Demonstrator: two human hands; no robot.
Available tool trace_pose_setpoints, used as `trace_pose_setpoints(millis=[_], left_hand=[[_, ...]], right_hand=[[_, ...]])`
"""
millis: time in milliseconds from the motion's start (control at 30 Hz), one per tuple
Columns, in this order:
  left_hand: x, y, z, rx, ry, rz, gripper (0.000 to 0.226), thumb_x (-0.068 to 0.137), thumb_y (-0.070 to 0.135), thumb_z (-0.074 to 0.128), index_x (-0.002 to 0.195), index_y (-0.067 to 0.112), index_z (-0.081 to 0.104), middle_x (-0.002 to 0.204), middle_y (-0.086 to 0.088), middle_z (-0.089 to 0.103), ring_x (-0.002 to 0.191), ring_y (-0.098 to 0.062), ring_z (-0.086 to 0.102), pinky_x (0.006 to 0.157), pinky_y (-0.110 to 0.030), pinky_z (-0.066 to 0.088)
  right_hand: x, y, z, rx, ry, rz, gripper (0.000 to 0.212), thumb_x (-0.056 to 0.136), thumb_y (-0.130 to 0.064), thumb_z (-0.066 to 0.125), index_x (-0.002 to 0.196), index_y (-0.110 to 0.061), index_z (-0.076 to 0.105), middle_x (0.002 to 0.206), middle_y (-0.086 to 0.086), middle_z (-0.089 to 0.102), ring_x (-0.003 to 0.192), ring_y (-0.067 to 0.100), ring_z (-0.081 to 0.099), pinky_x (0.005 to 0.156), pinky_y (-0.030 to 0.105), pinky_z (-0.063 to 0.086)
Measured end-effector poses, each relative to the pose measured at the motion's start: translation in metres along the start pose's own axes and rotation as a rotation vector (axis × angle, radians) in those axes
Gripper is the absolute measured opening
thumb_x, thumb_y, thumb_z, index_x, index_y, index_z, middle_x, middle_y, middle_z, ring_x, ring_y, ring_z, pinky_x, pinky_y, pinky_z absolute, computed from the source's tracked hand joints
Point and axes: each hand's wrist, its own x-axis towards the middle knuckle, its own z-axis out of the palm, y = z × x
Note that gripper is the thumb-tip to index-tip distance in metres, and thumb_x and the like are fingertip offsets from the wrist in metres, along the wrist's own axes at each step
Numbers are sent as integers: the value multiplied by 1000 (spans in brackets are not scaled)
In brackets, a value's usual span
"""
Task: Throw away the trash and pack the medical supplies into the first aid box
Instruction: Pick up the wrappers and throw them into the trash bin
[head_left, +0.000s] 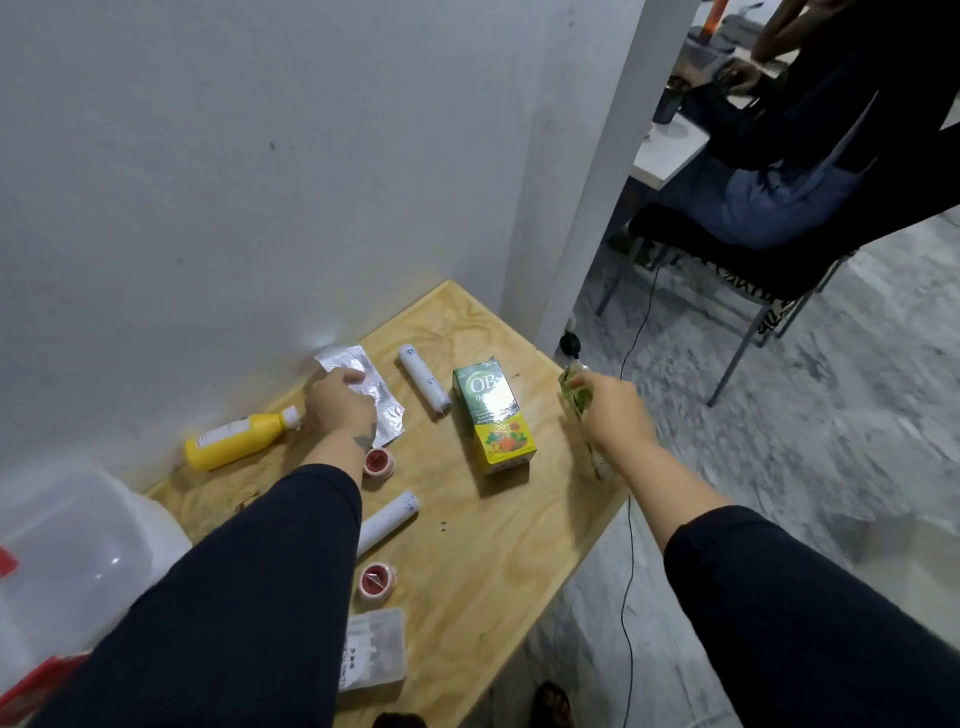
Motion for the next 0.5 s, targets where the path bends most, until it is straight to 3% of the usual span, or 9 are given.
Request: trace_pose_setpoints(millis=[67,200,367,433,500], left_hand=[[-4,5,-7,-43,-29,33,36,92,-1,57,124,14,61,132,-8,56,118,-27,55,81,-22,37],[-11,19,-26,-90,-16,123,36,92,3,59,124,18,62,132,-7,58,117,-27,56,84,-22,39],[-30,38,-59,-115,50,200,32,88,1,60,116,13,67,125,-8,63,97,-21,56,80,-21,38],[-42,39,-73,-134,113,197,31,88,2,62,116,15,67,124,-7,64,92,-17,53,79,-21,39],[-59,35,-90,-160,186,185,32,88,3,64,117,17,66,126,-5,63,99,-19,57,82,-22,40]], right_hand=[[9,-8,-10,48,22,9,45,85,0,45,118,-25,61,119,17,61,101,38,59,75,42,52],[27,-37,-32,94,27,-89,51,82,3,45,116,-31,62,121,10,63,102,33,60,68,32,46],[32,-93,-59,218,-159,-320,51,81,4,50,125,-22,60,134,9,57,119,28,55,94,32,48],[28,-113,-64,265,-237,-402,54,79,5,53,126,-21,60,130,9,59,117,26,56,98,33,49],[22,-130,-66,327,-331,-477,55,77,7,57,126,-19,60,125,9,61,112,24,59,96,32,51]])
